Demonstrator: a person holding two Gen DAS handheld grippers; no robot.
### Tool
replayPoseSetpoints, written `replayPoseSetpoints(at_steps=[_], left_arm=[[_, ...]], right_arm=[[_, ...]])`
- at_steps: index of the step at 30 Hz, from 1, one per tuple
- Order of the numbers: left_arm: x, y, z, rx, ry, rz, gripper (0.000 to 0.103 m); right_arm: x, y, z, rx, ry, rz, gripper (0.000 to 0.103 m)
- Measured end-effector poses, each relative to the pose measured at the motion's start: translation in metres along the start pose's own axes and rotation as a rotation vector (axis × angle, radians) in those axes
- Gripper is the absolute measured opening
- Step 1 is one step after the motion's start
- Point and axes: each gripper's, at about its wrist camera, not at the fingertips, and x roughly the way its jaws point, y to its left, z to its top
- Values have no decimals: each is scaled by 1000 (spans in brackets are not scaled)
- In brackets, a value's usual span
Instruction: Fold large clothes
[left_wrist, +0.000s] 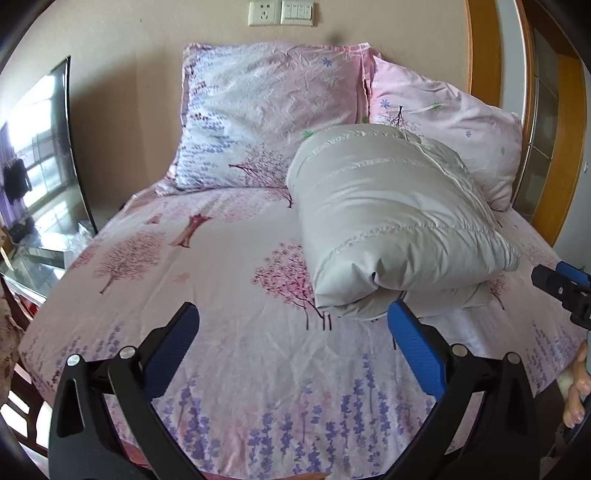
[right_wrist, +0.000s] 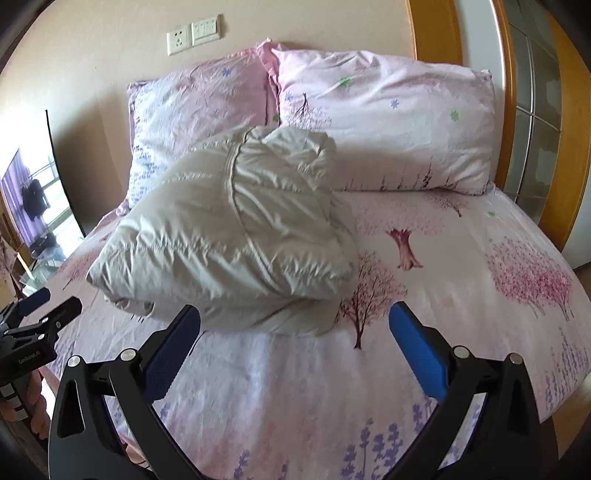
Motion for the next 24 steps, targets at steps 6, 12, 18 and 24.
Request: replayPoseSetpoints(at_steps=[6, 12, 18, 24], left_arm=[[5, -4, -2, 25, 71, -13, 101], [20, -10, -7, 47, 188, -37, 101], [27, -19, -14, 74, 255, -48, 101], [34, -20, -17, 78, 281, -40, 101]], right_arm=[[7, 2, -9, -1, 77, -10, 102], [14, 7, -17, -19, 158, -41, 102], [21, 12, -24, -41, 212, -40, 102], [27, 13, -28, -47, 242, -55, 102]])
